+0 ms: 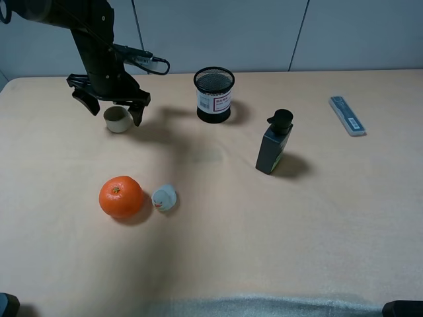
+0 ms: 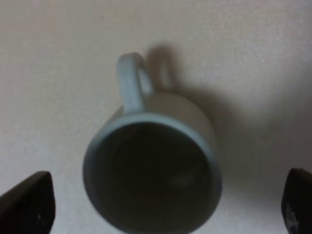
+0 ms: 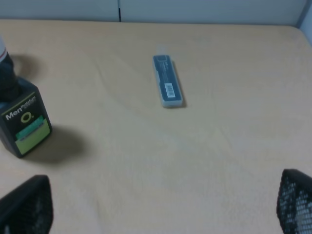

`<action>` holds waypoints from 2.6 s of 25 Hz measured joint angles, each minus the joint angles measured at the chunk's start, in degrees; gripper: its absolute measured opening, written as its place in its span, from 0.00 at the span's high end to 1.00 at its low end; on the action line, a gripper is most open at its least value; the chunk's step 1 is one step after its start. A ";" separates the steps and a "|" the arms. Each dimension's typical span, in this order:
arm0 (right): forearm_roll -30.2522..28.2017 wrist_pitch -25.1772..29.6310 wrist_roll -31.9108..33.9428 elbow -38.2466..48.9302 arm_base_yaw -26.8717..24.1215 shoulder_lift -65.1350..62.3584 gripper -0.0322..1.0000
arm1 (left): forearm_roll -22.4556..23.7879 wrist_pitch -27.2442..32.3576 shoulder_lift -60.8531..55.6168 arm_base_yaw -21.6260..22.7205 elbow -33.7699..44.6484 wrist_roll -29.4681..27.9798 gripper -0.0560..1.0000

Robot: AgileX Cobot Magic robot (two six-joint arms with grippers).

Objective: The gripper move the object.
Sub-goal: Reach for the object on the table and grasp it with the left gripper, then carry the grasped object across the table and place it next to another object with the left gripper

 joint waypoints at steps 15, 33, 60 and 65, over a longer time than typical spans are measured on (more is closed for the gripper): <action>0.00 0.00 0.00 0.00 0.00 0.00 0.30 | 1.17 -4.09 2.81 0.00 0.00 -1.04 0.08; 0.00 0.00 0.00 0.00 0.00 0.00 0.30 | 1.54 -4.22 3.26 0.00 0.00 -2.83 0.42; 0.00 0.00 0.00 0.00 0.00 0.00 0.30 | 1.17 -2.96 2.07 0.00 -1.32 -3.47 0.42; 0.00 0.00 0.00 0.00 0.00 0.00 0.30 | 0.98 -1.66 -0.58 0.00 -1.32 -3.63 0.42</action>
